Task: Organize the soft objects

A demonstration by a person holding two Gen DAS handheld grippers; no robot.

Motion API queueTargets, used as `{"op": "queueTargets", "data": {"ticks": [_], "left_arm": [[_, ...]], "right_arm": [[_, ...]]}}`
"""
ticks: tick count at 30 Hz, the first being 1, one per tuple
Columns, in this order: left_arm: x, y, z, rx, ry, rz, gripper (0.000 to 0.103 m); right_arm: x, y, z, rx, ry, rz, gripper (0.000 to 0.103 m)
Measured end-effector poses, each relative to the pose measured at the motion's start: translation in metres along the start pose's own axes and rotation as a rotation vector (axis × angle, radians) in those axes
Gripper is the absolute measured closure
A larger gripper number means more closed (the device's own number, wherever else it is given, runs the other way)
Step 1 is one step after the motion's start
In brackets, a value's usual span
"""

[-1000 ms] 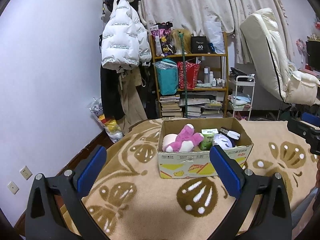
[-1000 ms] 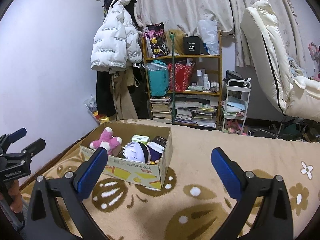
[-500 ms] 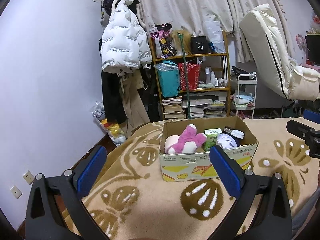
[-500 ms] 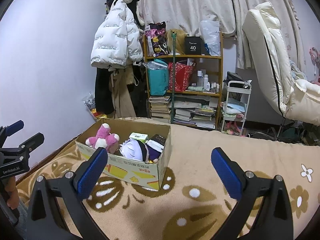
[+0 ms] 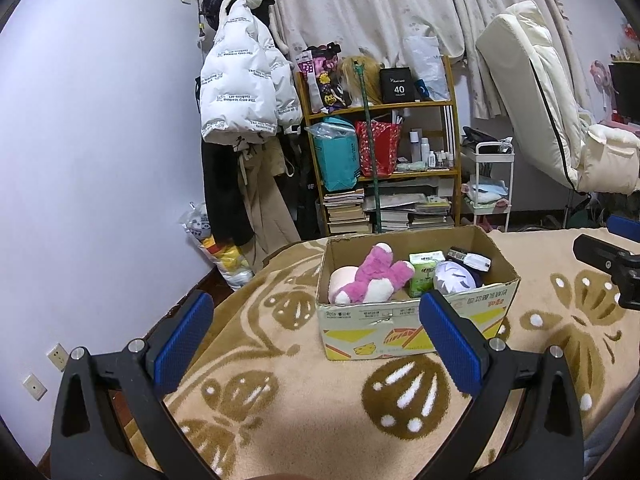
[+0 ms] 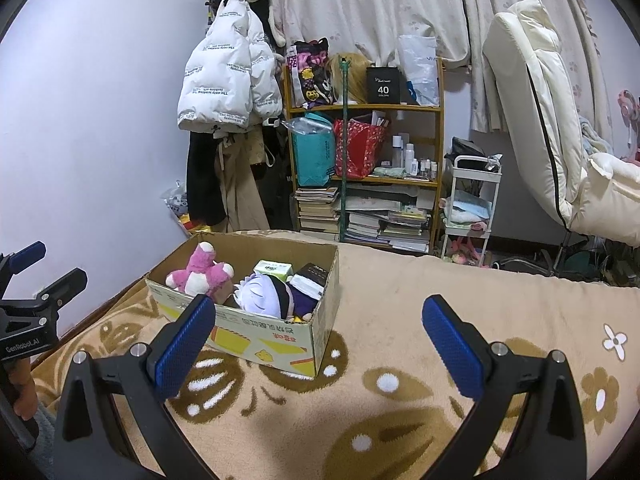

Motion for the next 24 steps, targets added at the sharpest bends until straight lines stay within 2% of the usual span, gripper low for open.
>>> {"op": "queueTargets", "data": {"ticks": [24], "left_arm": [[0.01, 0.006, 0.0, 0.0, -0.006, -0.029, 0.001]], "right_arm": [[0.006, 0.004, 0.005, 0.007, 0.003, -0.01, 0.0]]}}
Point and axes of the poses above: each gripper's, at about its wrist camera, not at the fingertips, and y roughly the way its jaws point, z to its right, x to its underside, the point moved 9 cm from there along y, roughly the way its jaws point, and after that the axes turned 2 degrees about -y, right-handed, at the moved point
